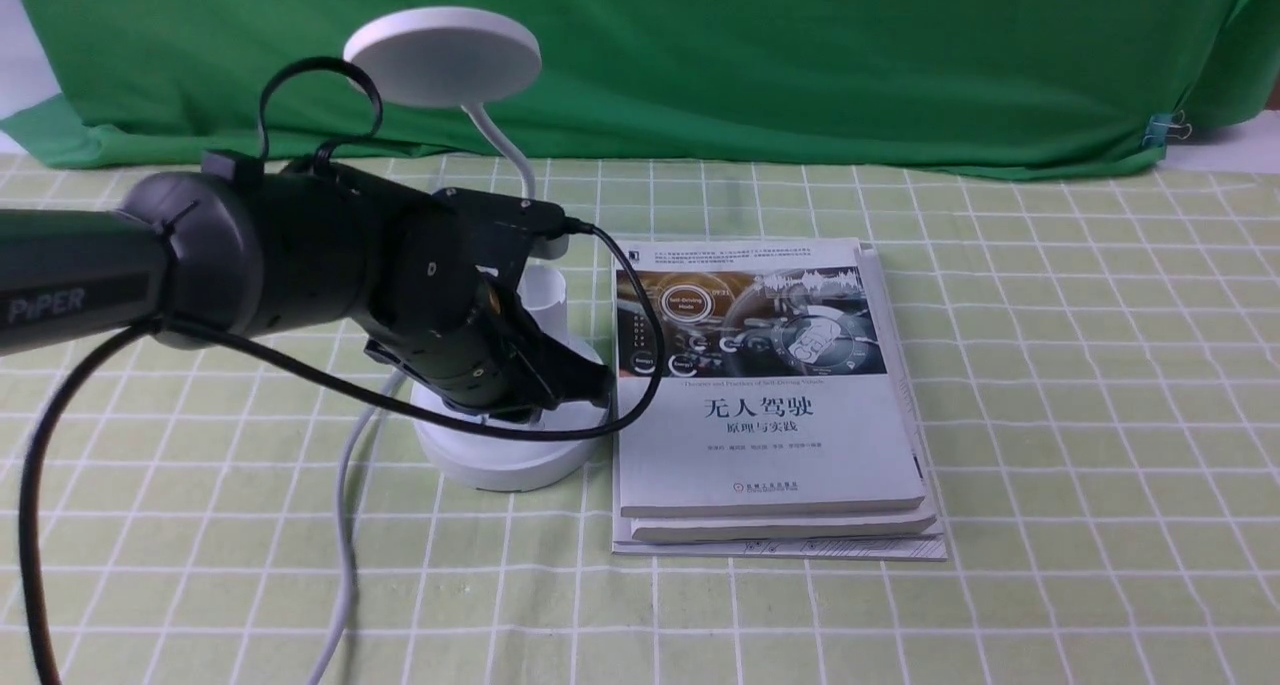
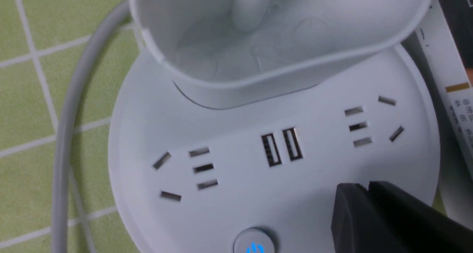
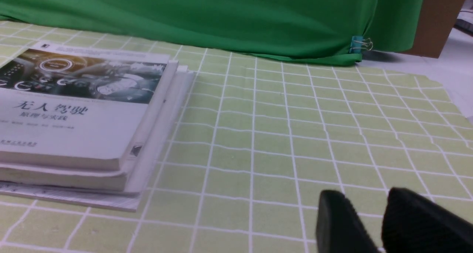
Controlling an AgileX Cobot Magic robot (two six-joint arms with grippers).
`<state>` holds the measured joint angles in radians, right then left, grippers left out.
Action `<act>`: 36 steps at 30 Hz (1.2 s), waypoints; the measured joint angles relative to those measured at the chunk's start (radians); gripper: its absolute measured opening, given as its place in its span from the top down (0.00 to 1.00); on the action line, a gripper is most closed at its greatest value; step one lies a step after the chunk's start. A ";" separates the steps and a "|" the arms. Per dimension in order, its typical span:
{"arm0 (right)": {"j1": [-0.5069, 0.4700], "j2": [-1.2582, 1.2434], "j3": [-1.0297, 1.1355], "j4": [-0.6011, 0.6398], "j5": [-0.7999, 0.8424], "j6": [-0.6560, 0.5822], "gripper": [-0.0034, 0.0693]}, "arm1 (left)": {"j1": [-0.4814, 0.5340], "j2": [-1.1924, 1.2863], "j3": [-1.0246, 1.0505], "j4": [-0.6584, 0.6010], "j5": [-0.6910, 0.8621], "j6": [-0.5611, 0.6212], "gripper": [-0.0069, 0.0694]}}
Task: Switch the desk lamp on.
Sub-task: Use the left arm to press the button switch on the lamp holder
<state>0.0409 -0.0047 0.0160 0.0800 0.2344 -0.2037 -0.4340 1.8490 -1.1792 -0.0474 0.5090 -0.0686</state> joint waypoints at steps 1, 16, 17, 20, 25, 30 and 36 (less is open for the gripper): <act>0.000 0.000 0.000 0.000 0.000 0.000 0.62 | 0.000 0.005 0.000 0.000 0.000 0.000 0.88; 0.000 0.000 0.000 0.000 0.000 0.000 0.62 | 0.000 0.030 -0.015 -0.008 0.005 0.024 0.88; 0.000 0.000 0.000 0.000 0.000 0.000 0.62 | 0.000 0.030 -0.015 -0.008 0.006 0.024 0.88; 0.000 0.000 0.000 0.000 0.000 0.000 0.62 | 0.000 0.034 -0.017 -0.006 0.010 0.026 0.88; 0.000 0.000 0.000 0.000 0.000 0.000 0.62 | -0.003 0.022 -0.016 0.016 0.006 0.018 0.88; 0.000 0.000 0.000 0.000 0.000 0.000 0.62 | -0.003 -0.092 0.089 0.022 -0.061 -0.019 0.88; 0.000 0.000 0.000 0.000 0.000 0.000 0.62 | -0.003 -0.362 0.414 0.017 -0.281 -0.034 0.88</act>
<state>0.0409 -0.0047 0.0160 0.0800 0.2344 -0.2037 -0.4373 1.4866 -0.7648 -0.0299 0.2283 -0.1024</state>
